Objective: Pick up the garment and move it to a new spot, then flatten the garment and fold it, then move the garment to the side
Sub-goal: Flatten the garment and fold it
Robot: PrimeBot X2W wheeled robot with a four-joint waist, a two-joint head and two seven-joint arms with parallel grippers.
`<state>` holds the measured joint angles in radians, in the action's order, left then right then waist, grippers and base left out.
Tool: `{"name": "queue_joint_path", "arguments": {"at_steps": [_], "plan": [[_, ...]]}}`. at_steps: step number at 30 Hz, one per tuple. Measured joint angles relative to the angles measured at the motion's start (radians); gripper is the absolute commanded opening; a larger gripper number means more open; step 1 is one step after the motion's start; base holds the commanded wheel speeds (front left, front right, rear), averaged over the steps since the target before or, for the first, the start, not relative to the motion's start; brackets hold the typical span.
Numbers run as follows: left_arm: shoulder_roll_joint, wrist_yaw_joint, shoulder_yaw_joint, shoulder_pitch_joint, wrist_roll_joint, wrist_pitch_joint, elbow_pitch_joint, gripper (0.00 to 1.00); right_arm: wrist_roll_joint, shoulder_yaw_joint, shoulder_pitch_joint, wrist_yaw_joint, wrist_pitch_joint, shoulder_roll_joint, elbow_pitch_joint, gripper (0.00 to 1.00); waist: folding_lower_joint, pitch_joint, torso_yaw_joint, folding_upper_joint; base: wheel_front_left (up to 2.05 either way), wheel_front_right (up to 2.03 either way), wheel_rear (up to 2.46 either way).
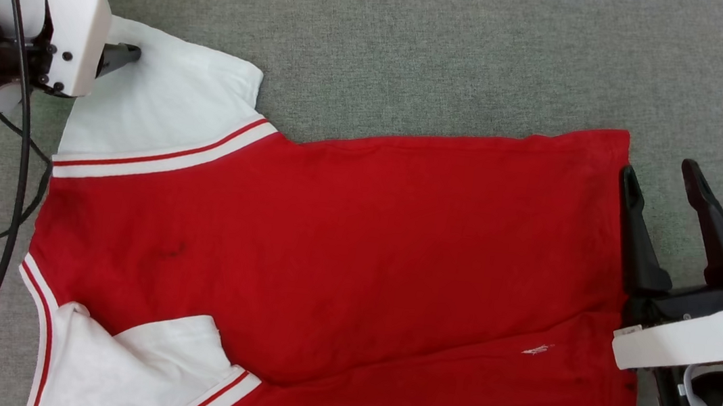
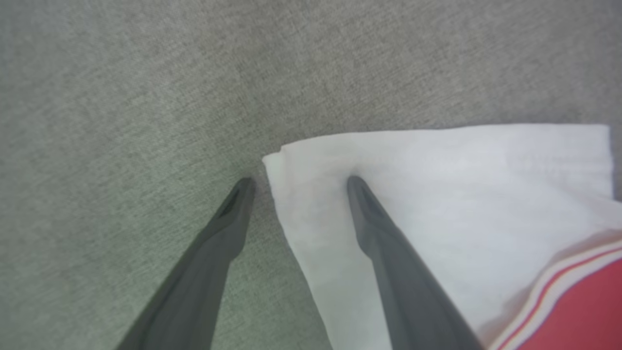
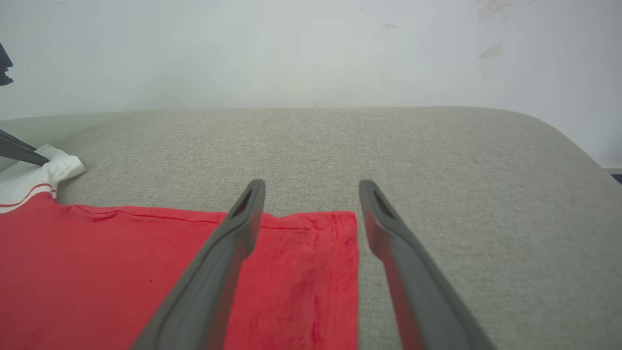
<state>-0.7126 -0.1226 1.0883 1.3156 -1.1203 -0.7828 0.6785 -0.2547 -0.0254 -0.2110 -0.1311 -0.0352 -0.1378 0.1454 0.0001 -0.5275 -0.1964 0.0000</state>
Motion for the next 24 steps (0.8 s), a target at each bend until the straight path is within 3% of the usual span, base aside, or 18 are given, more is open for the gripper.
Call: {"name": "queue_joint_path", "arguments": {"at_steps": [1, 2, 3, 8, 13, 19, 24], "plan": [[0.002, 0.000, 0.002, 0.000, -0.002, -0.004, 0.003, 0.83, -0.001, 0.000, -0.004, 0.000, 0.000, -0.002, -0.002, 1.00, 0.0000, -0.001, 0.000, 0.0000, 0.00, 0.00, 0.00], [0.004, -0.001, 0.002, 0.000, -0.003, -0.004, 0.006, 0.07, -0.001, 0.000, -0.008, 0.000, 0.000, -0.004, -0.002, 1.00, -0.0001, -0.001, 0.001, 0.0000, 0.00, 0.00, 0.00], [0.006, -0.001, 0.003, 0.000, -0.007, -0.002, 0.007, 0.00, -0.001, 0.000, -0.010, 0.000, 0.000, -0.006, -0.002, 1.00, 0.0000, 0.000, 0.002, 0.0000, 0.00, 0.00, 0.00], [0.025, -0.002, 0.021, -0.021, -0.009, 0.040, 0.006, 0.00, -0.001, 0.008, -0.018, 0.000, 0.012, -0.022, -0.004, 1.00, 0.0000, 0.023, 0.012, 0.0000, 0.00, 0.00, 0.00], [0.037, -0.006, 0.036, -0.053, -0.010, 0.121, -0.028, 0.00, -0.012, 0.009, -0.047, 0.000, 0.089, -0.099, -0.006, 1.00, 0.0000, 0.071, 0.031, 0.0000, 0.00, 0.00, 0.00], [0.030, -0.007, 0.065, -0.066, -0.009, 0.216, -0.128, 0.00, -0.092, -0.021, -0.118, 0.000, 0.303, -0.256, -0.019, 1.00, 0.0000, 0.134, 0.071, 0.0000, 0.00, 0.00, 0.00], [0.016, -0.007, 0.086, -0.085, -0.008, 0.277, -0.204, 0.00, -0.192, -0.079, -0.194, 0.000, 0.556, -0.381, -0.067, 1.00, -0.0001, 0.169, 0.112, 0.0000, 0.00, 0.00, 0.00]]}}
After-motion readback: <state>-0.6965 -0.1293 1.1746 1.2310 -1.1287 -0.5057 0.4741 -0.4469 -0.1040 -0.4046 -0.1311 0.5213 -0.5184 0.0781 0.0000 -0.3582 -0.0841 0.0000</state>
